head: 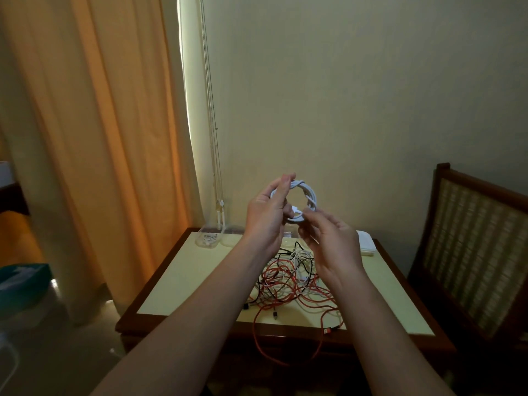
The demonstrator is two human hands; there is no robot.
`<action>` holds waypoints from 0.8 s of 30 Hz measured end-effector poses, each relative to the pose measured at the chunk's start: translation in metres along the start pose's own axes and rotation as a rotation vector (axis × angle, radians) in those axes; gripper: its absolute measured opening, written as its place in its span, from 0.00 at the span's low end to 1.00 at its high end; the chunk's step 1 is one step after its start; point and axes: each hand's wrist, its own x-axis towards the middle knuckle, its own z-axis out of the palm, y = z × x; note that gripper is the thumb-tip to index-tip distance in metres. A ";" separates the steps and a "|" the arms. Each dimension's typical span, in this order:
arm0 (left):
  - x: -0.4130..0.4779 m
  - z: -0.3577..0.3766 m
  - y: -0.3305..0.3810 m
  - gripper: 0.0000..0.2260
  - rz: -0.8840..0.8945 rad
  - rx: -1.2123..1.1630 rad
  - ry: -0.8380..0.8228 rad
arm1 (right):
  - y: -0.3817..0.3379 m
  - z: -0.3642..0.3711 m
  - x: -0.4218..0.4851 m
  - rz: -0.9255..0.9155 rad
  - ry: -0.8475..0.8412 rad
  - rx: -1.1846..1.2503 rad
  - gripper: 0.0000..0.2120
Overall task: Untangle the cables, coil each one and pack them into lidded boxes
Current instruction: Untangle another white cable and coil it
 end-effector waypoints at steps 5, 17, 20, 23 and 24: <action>-0.003 0.001 -0.006 0.08 0.091 0.151 0.043 | 0.003 -0.005 0.005 0.071 -0.062 0.081 0.06; 0.006 -0.013 -0.008 0.10 -0.060 0.097 -0.038 | 0.001 -0.011 0.009 0.067 -0.126 -0.060 0.09; 0.006 -0.017 0.004 0.11 -0.241 -0.073 -0.204 | 0.001 -0.014 0.007 0.080 -0.172 -0.117 0.07; 0.007 -0.021 0.012 0.12 -0.380 -0.134 -0.296 | -0.001 -0.016 0.004 0.167 -0.310 0.046 0.12; 0.007 -0.022 0.012 0.12 -0.390 -0.127 -0.299 | -0.002 -0.015 0.003 0.194 -0.344 0.092 0.14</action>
